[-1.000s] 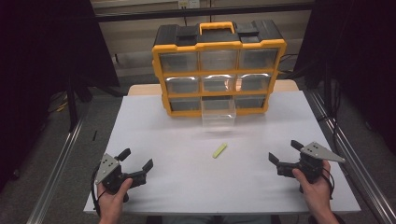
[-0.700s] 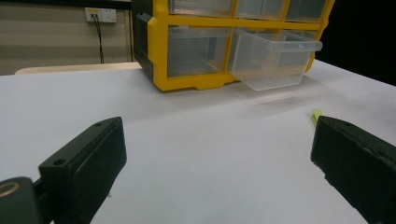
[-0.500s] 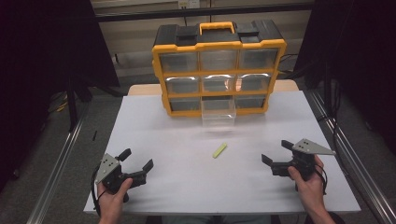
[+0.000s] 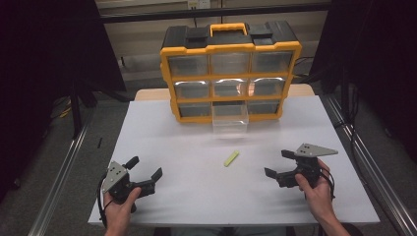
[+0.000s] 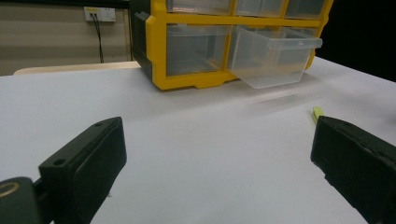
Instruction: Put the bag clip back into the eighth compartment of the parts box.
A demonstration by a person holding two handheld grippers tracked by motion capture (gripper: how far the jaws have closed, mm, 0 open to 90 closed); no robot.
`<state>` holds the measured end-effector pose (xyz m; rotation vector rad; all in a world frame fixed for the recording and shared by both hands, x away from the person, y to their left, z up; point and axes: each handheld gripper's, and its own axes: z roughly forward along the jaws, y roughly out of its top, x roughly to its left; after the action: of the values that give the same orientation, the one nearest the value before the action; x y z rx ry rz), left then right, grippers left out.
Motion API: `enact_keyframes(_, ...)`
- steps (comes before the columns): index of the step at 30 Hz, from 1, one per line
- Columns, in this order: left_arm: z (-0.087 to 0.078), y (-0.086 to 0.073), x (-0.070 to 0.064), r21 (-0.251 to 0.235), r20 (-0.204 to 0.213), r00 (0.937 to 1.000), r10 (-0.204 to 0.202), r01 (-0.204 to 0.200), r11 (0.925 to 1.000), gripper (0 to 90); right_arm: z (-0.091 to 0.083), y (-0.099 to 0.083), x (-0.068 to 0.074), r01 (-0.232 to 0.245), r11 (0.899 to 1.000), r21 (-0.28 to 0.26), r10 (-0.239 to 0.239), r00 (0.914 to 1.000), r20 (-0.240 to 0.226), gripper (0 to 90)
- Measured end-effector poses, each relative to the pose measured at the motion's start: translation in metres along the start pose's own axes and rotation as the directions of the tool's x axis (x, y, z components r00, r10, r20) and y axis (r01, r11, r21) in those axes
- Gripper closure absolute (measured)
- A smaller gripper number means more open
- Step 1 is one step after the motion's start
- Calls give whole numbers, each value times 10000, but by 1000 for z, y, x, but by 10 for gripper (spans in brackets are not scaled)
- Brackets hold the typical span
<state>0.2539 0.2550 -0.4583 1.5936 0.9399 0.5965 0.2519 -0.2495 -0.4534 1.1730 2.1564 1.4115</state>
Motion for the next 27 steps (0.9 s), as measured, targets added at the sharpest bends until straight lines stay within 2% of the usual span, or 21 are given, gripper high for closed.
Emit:
enact_keyframes(1, 0, 0, 0, -54, 88, 9999, -56, 57, 10000, 36, 2, 1, 1, -44, 10000, -3, 43, 9999, -100, 31)
enact_keyframes(2, 1, 0, -2, -208, -43, 9996, -265, 264, 9994, 36, 4, 2, 2, -36, 10000, 45, 37, 9998, -180, 31)
enact_keyframes(3, 0, 0, -2, -150, -54, 9999, -134, 134, 9998, 35, 6, 3, 2, 42, 9999, 100, -39, 9997, -222, 31)
enact_keyframes(5, 0, 0, -3, -228, -74, 9996, -287, 285, 9993, 36, 10, 6, 4, 201, 9995, 250, -192, 9991, -385, 30)
enact_keyframes(7, -2, 1, -1, -20, 4, 10000, 15, -15, 10000, 36, 14, 7, 5, 250, 9989, 386, -229, 9982, -558, 30)
enact_keyframes(11, -1, 1, -2, -67, 3, 10000, -30, 30, 10000, 36, 20, 9, 7, 375, 9975, 595, -330, 9966, -755, 31)
enact_keyframes(12, 0, 0, -2, -92, -5, 9999, -145, 145, 9999, 36, 22, 10, 7, 397, 9972, 626, -346, 9961, -808, 31)
enact_keyframes(13, 0, 0, -2, -31, -29, 10000, -11, 11, 10000, 36, 23, 11, 8, 478, 9964, 699, -418, 9955, -847, 31)
enact_keyframes(16, 0, 1, -2, -48, -43, 10000, -20, 20, 10000, 36, 27, 15, 10, 497, 9952, 846, -404, 9933, -1087, 31)
enact_keyframes(19, 1, 1, -2, -65, 26, 10000, -2, 2, 10000, 36, 33, 20, 13, 577, 9941, 915, -452, 9901, -1332, 32)
enact_keyframes(20, 2, 1, -3, -129, 34, 9999, -123, 124, 9998, 36, 35, 21, 14, 539, 9943, 917, -404, 9888, -1436, 32)
enact_keyframes(22, 1, 0, -2, -5, 59, 10000, 33, -33, 10000, 36, 40, 23, 14, 514, 9940, 966, -353, 9862, -1621, 31)
enact_keyframes(25, 1, 0, -1, -2, 39, 10000, 25, -25, 10000, 36, 47, 26, 15, 506, 9916, 1194, -272, 9814, -1900, 29)
enact_keyframes(27, 1, 1, 0, -25, 88, 10000, -31, 31, 10000, 36, 50, 28, 17, 651, 9891, 1318, -385, 9799, -1956, 27)
